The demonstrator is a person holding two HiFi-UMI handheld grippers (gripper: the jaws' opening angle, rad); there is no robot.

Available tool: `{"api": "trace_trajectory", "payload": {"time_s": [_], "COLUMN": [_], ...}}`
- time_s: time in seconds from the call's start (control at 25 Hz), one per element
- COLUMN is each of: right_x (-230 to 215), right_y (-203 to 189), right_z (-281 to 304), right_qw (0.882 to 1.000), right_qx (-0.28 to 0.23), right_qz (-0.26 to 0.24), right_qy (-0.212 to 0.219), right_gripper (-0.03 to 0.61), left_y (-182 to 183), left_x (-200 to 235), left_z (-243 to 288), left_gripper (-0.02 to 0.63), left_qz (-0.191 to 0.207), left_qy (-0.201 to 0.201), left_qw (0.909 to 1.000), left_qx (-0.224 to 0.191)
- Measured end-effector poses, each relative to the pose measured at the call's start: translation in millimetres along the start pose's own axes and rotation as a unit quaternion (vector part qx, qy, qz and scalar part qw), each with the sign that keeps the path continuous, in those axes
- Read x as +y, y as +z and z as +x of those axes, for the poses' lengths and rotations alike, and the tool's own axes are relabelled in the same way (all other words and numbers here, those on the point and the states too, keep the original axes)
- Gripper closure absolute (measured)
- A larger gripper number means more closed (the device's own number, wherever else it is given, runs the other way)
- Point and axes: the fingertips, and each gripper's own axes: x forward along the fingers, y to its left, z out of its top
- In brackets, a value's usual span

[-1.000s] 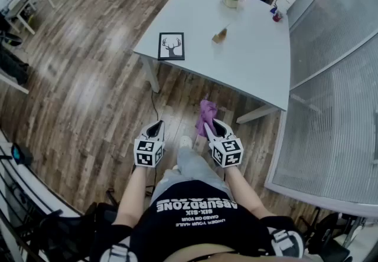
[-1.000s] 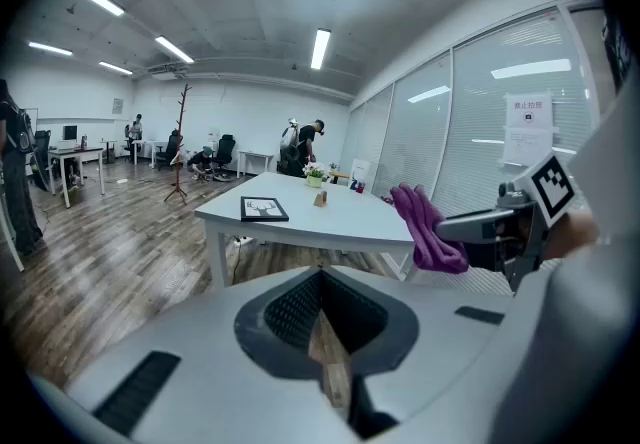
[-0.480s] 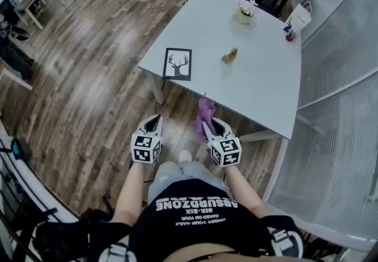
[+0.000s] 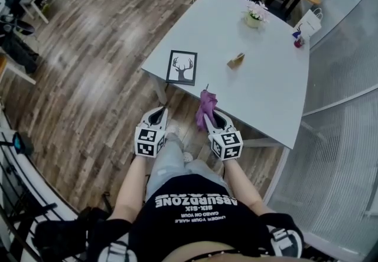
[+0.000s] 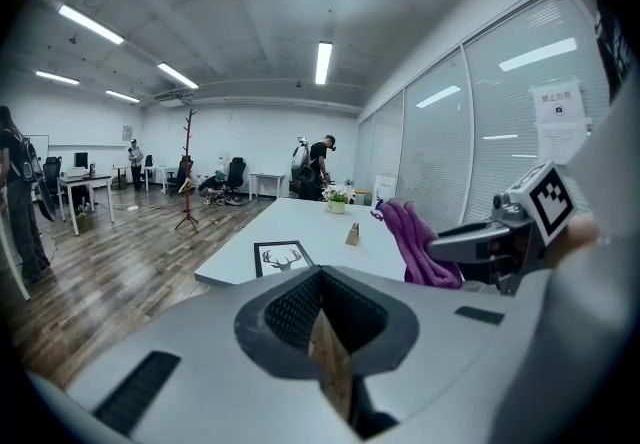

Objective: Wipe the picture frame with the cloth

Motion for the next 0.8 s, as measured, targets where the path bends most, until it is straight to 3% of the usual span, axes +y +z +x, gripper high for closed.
{"api": "trace_trajectory", "payload": {"time_s": [0.48, 0.8], "right_x": [-47, -81], "right_y": [34, 61], "right_z": [94, 179], "right_qw": [1.0, 0.998], "right_qx": [0.024, 0.051], "right_qz": [0.002, -0.007], "right_qy": [-0.011, -0.04], "right_gripper": [0.469, 0.468], "left_y": [22, 42], "left_x": [66, 116], "left_z": [86, 161], "left_gripper": [0.598, 0.598], "left_qz": [-0.004, 0.006], "left_qy": [-0.019, -0.046], "left_qw": [0.9993, 0.9976], "left_qx": [0.032, 0.052]}}
